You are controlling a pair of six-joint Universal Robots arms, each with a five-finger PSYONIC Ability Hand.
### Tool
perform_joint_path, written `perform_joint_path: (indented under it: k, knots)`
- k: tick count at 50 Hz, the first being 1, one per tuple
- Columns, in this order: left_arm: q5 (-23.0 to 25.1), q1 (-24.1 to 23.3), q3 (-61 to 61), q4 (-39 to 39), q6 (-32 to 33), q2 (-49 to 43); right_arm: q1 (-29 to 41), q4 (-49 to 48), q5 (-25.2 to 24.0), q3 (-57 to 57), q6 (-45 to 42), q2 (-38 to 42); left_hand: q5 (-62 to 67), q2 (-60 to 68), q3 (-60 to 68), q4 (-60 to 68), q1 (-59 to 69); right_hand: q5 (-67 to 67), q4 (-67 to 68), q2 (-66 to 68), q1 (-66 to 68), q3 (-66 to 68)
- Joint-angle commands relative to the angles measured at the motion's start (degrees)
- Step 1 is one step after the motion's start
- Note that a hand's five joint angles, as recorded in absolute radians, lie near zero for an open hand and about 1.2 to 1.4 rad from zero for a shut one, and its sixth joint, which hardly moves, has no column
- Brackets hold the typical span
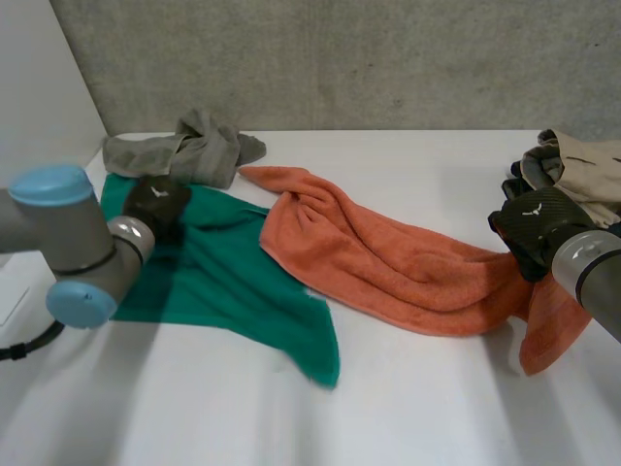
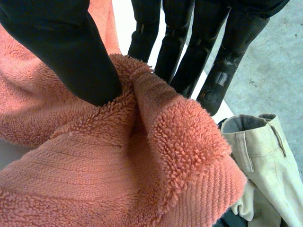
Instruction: Fold the laundry.
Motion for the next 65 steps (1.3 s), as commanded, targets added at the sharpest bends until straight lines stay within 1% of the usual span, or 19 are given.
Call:
perform_joint_path:
  k: [1,3,6,7,8,9,10,12,17,22,25,28,30,34,39,44,50,56,65]
  knots:
    - [-15.11,8.23,9.71,4.84,-0.48,8.85,-0.02,-0.14,0.01,0.12,-0.08,-0.06,14.2,11.75,12.05,11.53,14.89,14.35,12.05,12.94,25.29,12.61]
    - [-15.48,9.83,10.16,8.02,-0.48,10.18,-0.02,-0.14,0.1,0.12,0.01,0.03,14.2,11.75,12.05,11.53,14.89,14.35,12.05,12.94,25.29,12.61]
    - [-15.13,9.49,9.28,13.03,-0.83,11.33,-0.02,-0.23,0.1,0.47,0.01,0.03,14.2,11.75,12.05,11.53,14.89,14.35,12.05,12.94,25.29,12.61]
    - [-14.7,9.14,8.67,13.91,-0.83,11.33,-0.02,-0.23,0.1,0.64,0.01,0.03,0.07,-2.39,-2.08,-2.61,0.76,14.35,12.05,12.94,25.29,12.61]
    - [-13.21,8.18,7.01,14.7,-0.57,11.42,-0.02,-0.23,0.1,0.82,0.01,-0.06,-35.54,-38.0,-37.69,-38.22,-34.85,14.35,12.05,12.94,25.29,12.61]
    - [-12.33,7.65,6.12,14.71,-0.48,11.51,-0.02,-0.23,0.1,0.91,0.01,-0.06,-49.22,-51.68,-51.37,-51.9,-48.53,14.35,12.05,12.94,25.29,12.61]
    - [-11.27,6.95,4.9,14.71,-0.48,11.59,-0.02,-0.32,0.01,1.0,0.01,0.03,-55.8,-58.25,-57.95,-58.47,-55.11,14.35,12.05,12.94,25.29,12.61]
    - [-9.25,5.28,1.47,14.98,-0.48,12.56,0.07,-0.32,0.01,1.17,0.09,-0.06,-55.58,-58.04,-57.73,-58.26,-54.89,14.35,12.05,12.94,25.29,12.61]
    - [-7.66,2.73,-4.07,14.54,-0.48,13.09,0.42,-0.32,-0.08,1.7,0.36,-0.15,-55.08,-57.54,-57.23,-57.76,-54.39,14.35,12.05,12.94,25.29,12.61]
    - [-6.87,-4.73,-7.93,12.61,-0.92,12.48,0.95,-0.32,-0.17,1.7,0.53,-0.32,-54.24,-56.7,-56.39,-56.92,-53.55,14.35,12.05,12.94,25.29,12.61]
    - [-5.12,-6.77,-9.7,10.85,-1.1,12.39,1.65,-0.14,-1.57,1.61,1.41,-1.37,-54.07,-56.53,-56.22,-56.75,-53.38,14.35,12.05,12.94,25.29,12.61]
    - [-0.9,-8.7,-11.11,8.3,-2.41,12.12,2.0,0.21,-3.94,1.35,3.77,-4.26,-53.73,-56.19,-55.88,-56.41,-53.04,14.35,12.05,12.94,25.29,12.61]
    - [3.22,-11.15,-11.11,6.72,-4.08,10.37,2.18,0.38,-5.08,1.17,5.01,-5.94,-53.4,-55.86,-55.55,-56.08,-52.71,14.35,12.05,12.94,25.29,12.61]
    - [7.72,-14.33,-8.92,5.92,-6.63,6.33,2.62,0.65,-7.55,0.21,8.0,-9.98,-51.04,-53.5,-53.19,-53.72,-50.35,14.35,12.05,12.94,25.29,12.61]
    - [7.28,-15.47,-6.02,5.31,-10.49,4.48,4.55,0.74,-8.61,-4.79,12.65,-16.04,-45.16,-47.61,-47.31,-47.83,-44.46,14.35,12.05,12.94,25.29,12.61]
    - [6.84,-16.52,-5.22,4.87,-16.9,4.13,5.52,0.74,-8.69,-9.72,17.84,-18.6,-44.82,-47.27,-46.97,-47.49,-44.13,14.35,12.05,12.94,25.29,12.61]
    - [5.27,-18.19,-4.44,4.78,-21.57,1.58,6.84,1.0,-8.69,-12.01,21.1,-20.01,-45.49,-47.95,-47.64,-48.17,-44.8,14.35,12.05,12.94,25.29,12.61]
    - [2.02,-19.43,-2.33,4.52,-22.45,-0.97,10.44,1.18,-7.9,-13.94,21.89,-20.1,-45.49,-47.95,-47.64,-48.17,-44.8,14.35,12.05,12.94,25.29,12.61]
    - [-0.1,-22.24,0.75,5.13,-23.68,-3.52,12.55,2.49,-5.79,-16.76,24.7,-21.77,-44.65,-47.11,-46.8,-47.33,-43.96,14.35,12.05,12.94,25.29,12.61]
